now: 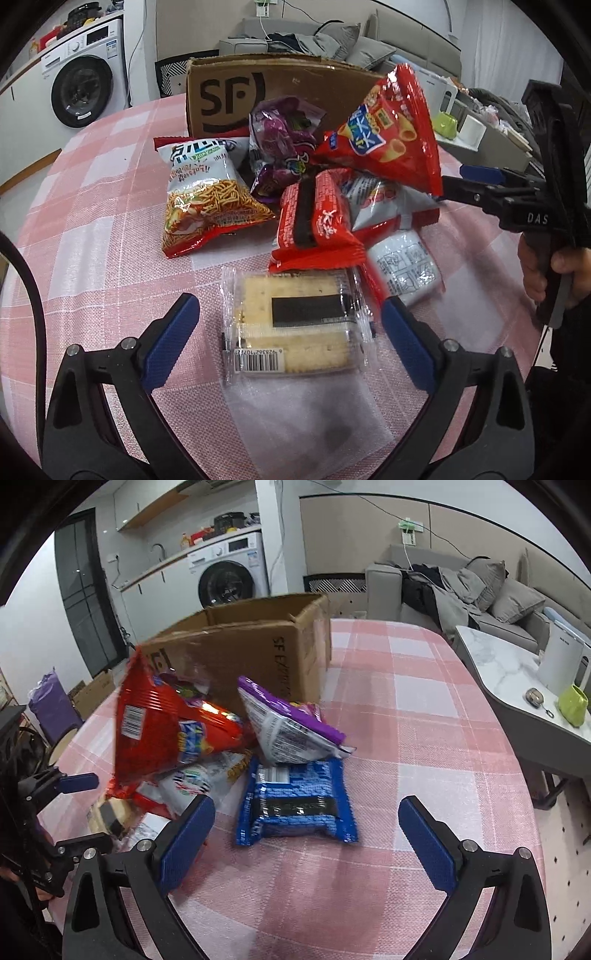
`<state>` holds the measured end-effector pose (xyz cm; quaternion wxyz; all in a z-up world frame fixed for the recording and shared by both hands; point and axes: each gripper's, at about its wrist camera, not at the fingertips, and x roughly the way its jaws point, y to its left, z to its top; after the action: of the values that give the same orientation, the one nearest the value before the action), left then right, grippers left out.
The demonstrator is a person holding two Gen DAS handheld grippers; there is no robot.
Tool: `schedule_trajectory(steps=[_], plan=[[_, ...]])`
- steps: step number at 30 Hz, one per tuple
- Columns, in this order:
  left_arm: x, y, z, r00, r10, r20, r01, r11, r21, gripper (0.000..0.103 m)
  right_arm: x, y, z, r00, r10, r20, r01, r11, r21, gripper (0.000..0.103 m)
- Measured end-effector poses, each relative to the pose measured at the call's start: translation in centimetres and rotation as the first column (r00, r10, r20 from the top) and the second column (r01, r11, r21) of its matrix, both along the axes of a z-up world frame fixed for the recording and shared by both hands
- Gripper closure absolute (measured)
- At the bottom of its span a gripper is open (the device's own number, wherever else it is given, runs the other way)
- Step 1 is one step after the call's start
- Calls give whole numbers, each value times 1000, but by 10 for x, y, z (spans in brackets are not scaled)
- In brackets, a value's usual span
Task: Organize snacks
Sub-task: 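Grasp the blue snack bag with the right gripper while the left grasps the clear cracker pack, then lift and carry the blue bag and cracker pack over the cardboard box with both grippers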
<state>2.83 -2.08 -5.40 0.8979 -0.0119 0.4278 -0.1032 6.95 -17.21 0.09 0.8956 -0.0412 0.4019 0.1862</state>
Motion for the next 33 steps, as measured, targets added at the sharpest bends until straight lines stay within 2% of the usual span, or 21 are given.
schedule_trajectory(steps=[3,8,12,17,21,26,33], plan=[[3,-5,-7,1000,1,-30,0,1000,16,7,9,-1,-11,999,-9,-44,8,1000,-22,3],[6,-2,-13,999,-5,-38,4,1000,-11,13,19,7,-24,997,5,-76,-8,999,-43,9],[8,4,-12,999,-12,-31,11,1000,-20,29,29,11,-28,996,12,-87,-15,999,-40,14],[6,5,-9,999,-31,-25,30,998,-48,43,37,15,-31,995,25,-96,-30,998,-48,21],[5,7,-9,999,-37,-24,35,998,-61,44,38,19,-32,994,48,-102,-52,998,-41,32],[-1,16,-7,999,-44,-24,42,995,-89,44,31,18,-32,993,70,-98,-72,997,-18,52],[-8,25,-2,999,-36,-3,36,994,-104,44,13,7,-29,994,68,-89,-67,998,8,56]])
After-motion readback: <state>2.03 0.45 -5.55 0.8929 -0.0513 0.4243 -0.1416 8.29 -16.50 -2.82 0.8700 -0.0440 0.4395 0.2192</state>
